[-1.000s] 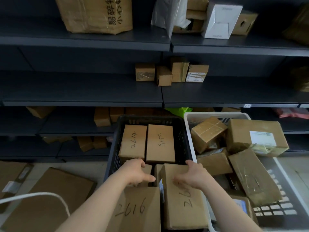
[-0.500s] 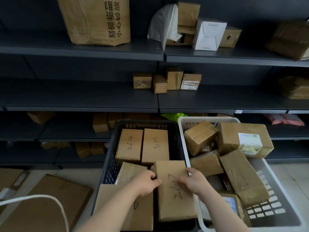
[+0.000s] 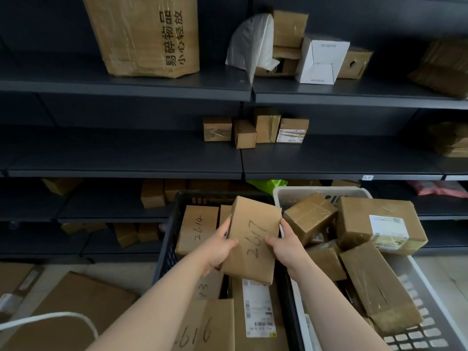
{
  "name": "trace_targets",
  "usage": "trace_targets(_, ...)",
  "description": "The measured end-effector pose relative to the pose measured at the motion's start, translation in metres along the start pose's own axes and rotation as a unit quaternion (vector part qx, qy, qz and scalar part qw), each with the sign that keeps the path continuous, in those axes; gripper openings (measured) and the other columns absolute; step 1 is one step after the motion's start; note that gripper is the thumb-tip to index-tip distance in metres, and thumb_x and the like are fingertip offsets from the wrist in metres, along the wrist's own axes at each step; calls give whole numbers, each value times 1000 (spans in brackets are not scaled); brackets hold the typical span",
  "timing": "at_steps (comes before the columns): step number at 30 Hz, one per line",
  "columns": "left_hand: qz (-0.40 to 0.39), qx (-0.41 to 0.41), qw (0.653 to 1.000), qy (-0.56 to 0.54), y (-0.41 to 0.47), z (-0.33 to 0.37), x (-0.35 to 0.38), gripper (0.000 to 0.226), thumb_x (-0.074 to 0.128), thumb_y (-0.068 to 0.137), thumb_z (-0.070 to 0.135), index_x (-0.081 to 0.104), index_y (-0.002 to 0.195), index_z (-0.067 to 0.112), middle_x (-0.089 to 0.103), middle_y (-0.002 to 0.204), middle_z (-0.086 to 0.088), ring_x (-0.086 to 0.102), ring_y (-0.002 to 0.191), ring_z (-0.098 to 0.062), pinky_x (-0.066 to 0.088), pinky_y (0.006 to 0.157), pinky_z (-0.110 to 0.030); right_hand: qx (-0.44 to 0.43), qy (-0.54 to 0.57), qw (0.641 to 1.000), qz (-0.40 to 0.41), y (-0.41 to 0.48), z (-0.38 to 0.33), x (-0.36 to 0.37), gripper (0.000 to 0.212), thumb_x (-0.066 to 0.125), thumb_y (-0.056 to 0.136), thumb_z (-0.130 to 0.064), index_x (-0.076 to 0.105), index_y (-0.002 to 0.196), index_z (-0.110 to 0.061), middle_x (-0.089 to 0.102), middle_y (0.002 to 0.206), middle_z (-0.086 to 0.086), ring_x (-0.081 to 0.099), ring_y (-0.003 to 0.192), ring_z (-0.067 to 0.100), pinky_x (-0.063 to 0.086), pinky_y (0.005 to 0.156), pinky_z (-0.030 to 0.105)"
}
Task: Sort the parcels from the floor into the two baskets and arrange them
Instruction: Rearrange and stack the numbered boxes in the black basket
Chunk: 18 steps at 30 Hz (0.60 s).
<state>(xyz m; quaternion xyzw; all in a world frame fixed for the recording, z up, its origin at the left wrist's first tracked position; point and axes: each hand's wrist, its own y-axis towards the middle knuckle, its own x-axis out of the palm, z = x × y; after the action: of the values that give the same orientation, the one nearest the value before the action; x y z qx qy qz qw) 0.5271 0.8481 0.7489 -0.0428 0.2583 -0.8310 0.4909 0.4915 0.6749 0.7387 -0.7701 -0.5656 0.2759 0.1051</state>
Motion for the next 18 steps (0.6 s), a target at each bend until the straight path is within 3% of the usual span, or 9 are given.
trace_targets(4, 83, -2, 996, -14, 28, -3, -21, 64, 45, 101, 19, 14, 153, 38, 36, 153, -1, 40, 134, -23, 36, 108, -45, 31, 0, 1000, 7, 26, -5, 18, 84, 58, 93, -7, 11, 155, -35, 49, 143, 7, 57, 116, 25, 53, 97, 46)
trace_targets(7, 162, -51, 985, -8, 40, -21, -32, 61, 51, 98, 22, 23, 153, 27, 36, 153, -4, 38, 137, -25, 34, 110, -44, 86, 3, 996, -26, 35, -2, 30, 92, 61, 91, -3, 3, 157, -30, 56, 122, 8, 66, 100, 26, 59, 86, 41)
trace_targets(9, 161, -94, 982, -12, 45, -32, -36, 62, 55, 97, 29, 27, 151, 20, 40, 150, -6, 42, 134, -26, 36, 110, -42, 86, -3, 996, -20, 42, 0, 34, 93, 65, 90, -11, 2, 157, -29, 54, 124, 7, 66, 104, 30, 57, 89, 44)
trace_targets(12, 140, -135, 981, -19, 50, -41, -35, 59, 55, 96, 35, 32, 147, 15, 45, 146, -7, 45, 129, -27, 40, 107, -40, 66, -1, 998, 0, 61, 1, 37, 98, 72, 86, -27, 4, 157, -31, 35, 154, 9, 58, 121, 33, 52, 98, 49)
trace_targets(18, 123, -168, 974, -88, 67, -36, -37, 42, 52, 98, 28, 44, 138, 15, 53, 132, -9, 50, 122, -30, 47, 100, -45, 57, -9, 998, -9, 81, 1, 55, 103, 74, 85, -25, 1, 156, -31, 42, 151, 9, 52, 128, 31, 47, 103, 52)
